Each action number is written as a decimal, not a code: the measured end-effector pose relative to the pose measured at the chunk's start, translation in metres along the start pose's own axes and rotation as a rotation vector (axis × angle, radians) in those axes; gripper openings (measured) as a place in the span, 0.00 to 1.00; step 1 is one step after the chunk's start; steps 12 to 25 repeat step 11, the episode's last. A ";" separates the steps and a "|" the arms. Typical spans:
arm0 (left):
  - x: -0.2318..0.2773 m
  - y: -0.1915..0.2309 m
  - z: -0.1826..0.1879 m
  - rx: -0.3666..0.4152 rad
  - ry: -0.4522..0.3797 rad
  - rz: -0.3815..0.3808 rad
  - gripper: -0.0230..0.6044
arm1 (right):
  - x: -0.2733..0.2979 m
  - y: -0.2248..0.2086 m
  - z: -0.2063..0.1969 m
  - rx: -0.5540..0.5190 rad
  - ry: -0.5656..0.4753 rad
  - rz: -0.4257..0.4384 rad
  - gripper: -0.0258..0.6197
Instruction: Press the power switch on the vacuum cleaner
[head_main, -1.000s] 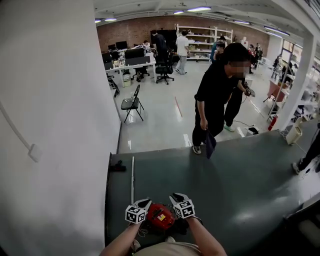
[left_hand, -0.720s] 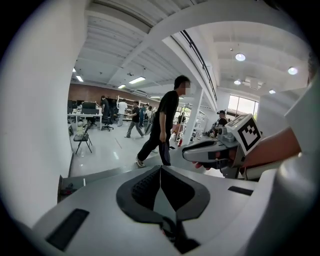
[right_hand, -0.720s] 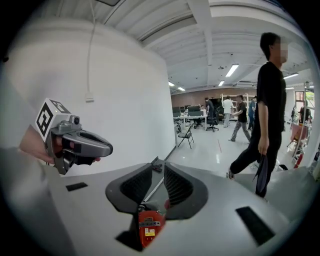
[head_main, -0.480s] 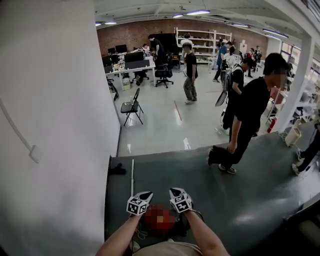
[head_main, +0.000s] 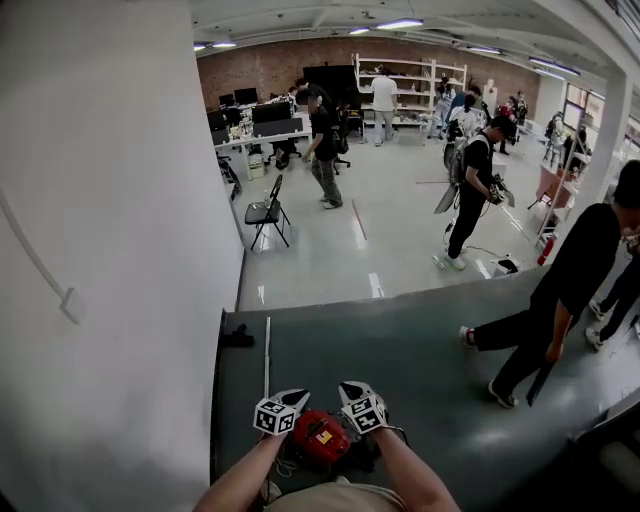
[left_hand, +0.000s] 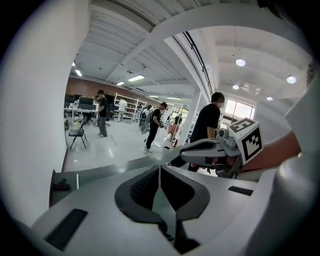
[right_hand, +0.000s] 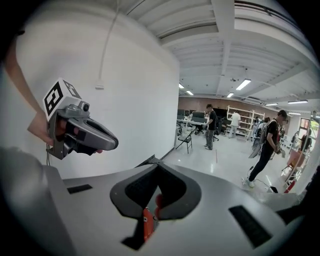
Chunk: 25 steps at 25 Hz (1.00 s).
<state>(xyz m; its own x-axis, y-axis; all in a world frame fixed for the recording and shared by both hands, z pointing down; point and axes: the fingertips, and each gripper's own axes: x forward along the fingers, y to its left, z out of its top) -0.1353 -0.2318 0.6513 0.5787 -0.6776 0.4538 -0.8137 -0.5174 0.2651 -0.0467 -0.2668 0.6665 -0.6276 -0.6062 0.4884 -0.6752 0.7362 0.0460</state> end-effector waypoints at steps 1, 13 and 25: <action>-0.001 -0.003 0.000 -0.011 -0.005 -0.011 0.04 | -0.002 0.001 0.001 0.000 -0.001 0.003 0.05; 0.003 -0.027 -0.006 -0.095 -0.045 -0.066 0.04 | -0.019 0.001 0.000 0.038 -0.048 -0.003 0.05; 0.003 -0.027 -0.006 -0.095 -0.045 -0.066 0.04 | -0.019 0.001 0.000 0.038 -0.048 -0.003 0.05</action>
